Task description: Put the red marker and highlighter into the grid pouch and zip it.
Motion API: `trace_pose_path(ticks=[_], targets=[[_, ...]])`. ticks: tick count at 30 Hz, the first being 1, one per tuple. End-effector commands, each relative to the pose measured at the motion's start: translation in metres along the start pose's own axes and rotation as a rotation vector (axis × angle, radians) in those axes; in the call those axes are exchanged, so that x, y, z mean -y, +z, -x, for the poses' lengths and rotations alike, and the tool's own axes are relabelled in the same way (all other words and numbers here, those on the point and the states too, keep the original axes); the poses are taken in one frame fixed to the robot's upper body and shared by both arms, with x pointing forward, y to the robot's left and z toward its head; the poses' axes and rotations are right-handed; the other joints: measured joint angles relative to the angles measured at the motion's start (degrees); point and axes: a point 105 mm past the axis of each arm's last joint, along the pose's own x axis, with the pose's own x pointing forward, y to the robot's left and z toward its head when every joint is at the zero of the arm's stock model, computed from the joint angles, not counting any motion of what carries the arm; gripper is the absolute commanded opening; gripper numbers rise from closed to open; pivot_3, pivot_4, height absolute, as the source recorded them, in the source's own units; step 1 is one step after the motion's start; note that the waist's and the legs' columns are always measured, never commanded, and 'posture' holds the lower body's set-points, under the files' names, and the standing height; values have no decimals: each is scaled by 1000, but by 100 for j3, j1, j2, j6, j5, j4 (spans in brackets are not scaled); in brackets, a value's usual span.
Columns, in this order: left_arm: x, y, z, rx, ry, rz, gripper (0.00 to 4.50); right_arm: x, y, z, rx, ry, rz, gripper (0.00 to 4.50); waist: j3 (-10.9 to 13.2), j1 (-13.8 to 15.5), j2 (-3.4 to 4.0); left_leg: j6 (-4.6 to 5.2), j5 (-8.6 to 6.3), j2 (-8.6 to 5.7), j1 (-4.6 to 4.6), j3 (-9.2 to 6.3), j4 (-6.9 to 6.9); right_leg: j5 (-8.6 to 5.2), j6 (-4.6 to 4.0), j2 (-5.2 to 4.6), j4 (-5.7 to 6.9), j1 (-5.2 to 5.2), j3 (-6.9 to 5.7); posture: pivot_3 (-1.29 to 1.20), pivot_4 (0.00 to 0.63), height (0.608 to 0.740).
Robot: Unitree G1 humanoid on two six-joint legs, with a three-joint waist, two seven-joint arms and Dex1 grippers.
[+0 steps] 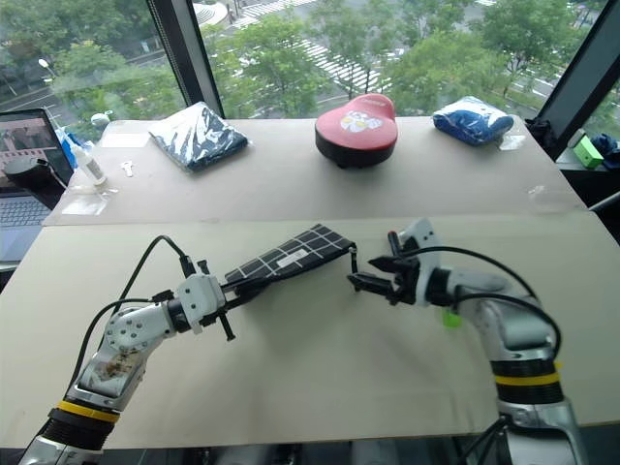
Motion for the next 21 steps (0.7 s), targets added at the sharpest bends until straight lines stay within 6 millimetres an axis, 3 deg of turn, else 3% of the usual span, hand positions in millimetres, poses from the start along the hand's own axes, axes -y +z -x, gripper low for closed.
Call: trace_pose_path(ticks=[1, 9, 12, 21], targets=[[-7, 11, 1, 32, 28, -17, 0, 11, 21, 1, 50, -63, 67, 3888, 0, 41, -1, -2, 1, -2, 0, -1, 1, 0, 0, 0, -1, 0, -2, 0, 150, 740], [-10, 15, 0, 44, 49, -10, 0, 13, 18, -3, 38, -61, 83, 3888, 0, 10, -1, -9, 5, -1, 0, -2, -3, 0, 0, 2, -1, 0, -3, 0, 150, 740], [-14, 16, -1, 47, 56, -10, 0, 9, 19, -4, 48, -32, 84, 3222, 1, 10, -1, -6, 3, 0, 1, -2, -3, 0, 0, 4, -1, 0, -3, 0, 150, 740], [-21, 16, -1, 43, 80, -16, 0, -14, 23, -9, 69, 101, 103, 30, 0, 7, -1, -7, 4, 0, 1, -2, -2, 0, 0, 6, 0, 1, -3, 0, 150, 740]])
